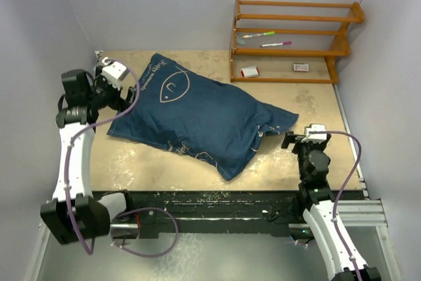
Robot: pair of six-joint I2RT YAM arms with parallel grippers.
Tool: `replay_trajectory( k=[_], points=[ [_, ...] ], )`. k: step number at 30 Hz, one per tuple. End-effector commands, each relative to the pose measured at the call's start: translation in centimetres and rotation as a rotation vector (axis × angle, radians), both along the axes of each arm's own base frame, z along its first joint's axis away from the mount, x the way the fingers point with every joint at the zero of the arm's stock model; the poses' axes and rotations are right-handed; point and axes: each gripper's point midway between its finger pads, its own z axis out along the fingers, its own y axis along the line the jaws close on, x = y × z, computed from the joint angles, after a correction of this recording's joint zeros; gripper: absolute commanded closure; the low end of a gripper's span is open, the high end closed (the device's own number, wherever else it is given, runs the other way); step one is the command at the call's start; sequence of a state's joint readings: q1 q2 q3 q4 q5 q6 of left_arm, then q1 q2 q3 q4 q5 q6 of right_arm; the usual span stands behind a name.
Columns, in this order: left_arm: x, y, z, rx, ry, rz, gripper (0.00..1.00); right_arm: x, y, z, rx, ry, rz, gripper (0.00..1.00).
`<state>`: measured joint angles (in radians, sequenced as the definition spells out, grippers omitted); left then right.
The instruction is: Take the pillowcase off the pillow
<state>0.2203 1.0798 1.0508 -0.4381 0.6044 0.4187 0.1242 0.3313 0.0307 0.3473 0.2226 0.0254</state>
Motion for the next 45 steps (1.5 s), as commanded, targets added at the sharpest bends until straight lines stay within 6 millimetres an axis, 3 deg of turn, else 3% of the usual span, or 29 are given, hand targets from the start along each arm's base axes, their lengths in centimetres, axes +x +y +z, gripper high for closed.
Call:
replay_trajectory(
  k=[1,2,3,6,9,13,15,21,25,31,38,41,45],
  points=[
    [-3.1,-3.7,-3.3,-0.053,0.251,-0.302,0.01,0.4,-1.5,6.3,0.017,-0.074,-0.095,0.00],
    [-3.1,-4.3,-2.9,-0.078,0.260,-0.343,0.01,0.3,-2.0,8.7,0.122,-0.101,-0.152,0.00],
    [-3.0,-5.0,-2.6,-0.092,0.265,-0.367,0.01,-0.1,-2.3,8.0,0.289,-0.064,-0.227,0.00],
    [-2.9,-7.7,-3.4,-0.046,0.300,-0.434,0.01,-0.4,-1.8,10.9,0.511,-0.109,-0.254,0.00],
    [-3.8,-10.8,-5.3,0.066,0.338,-0.496,0.01,-1.0,-0.5,11.0,0.738,-0.141,-0.233,0.00],
    [-5.8,-14.3,-8.1,0.173,0.373,-0.619,0.01,-1.2,3.3,10.6,0.952,-0.131,-0.043,0.00],
    [-6.7,-15.5,-9.9,0.237,0.399,-0.675,0.01,-1.1,5.5,10.2,0.962,-0.114,0.085,0.00],
    [-8.7,-20.3,-13.4,0.367,0.382,-0.841,0.01,0.4,6.9,7.0,0.788,0.131,0.098,0.00],
    [-9.1,-23.5,-15.2,0.447,0.358,-0.931,0.01,0.5,5.9,7.9,0.679,0.223,0.023,0.00],
    [-9.9,-27.6,-17.7,0.529,0.286,-1.037,0.01,-0.6,5.2,9.9,0.656,0.256,-0.018,0.00],
    [-8.8,-29.0,-21.6,0.656,0.223,-1.033,0.00,-0.7,4.5,11.1,0.624,0.271,-0.055,0.00],
    [-8.0,-28.2,-22.9,0.714,0.191,-0.990,0.16,-0.5,4.8,11.2,0.627,0.291,-0.053,0.00],
    [-6.9,-25.6,-24.1,0.814,0.145,-0.887,0.61,-0.2,5.3,11.8,0.632,0.293,-0.031,0.00]
  ],
)
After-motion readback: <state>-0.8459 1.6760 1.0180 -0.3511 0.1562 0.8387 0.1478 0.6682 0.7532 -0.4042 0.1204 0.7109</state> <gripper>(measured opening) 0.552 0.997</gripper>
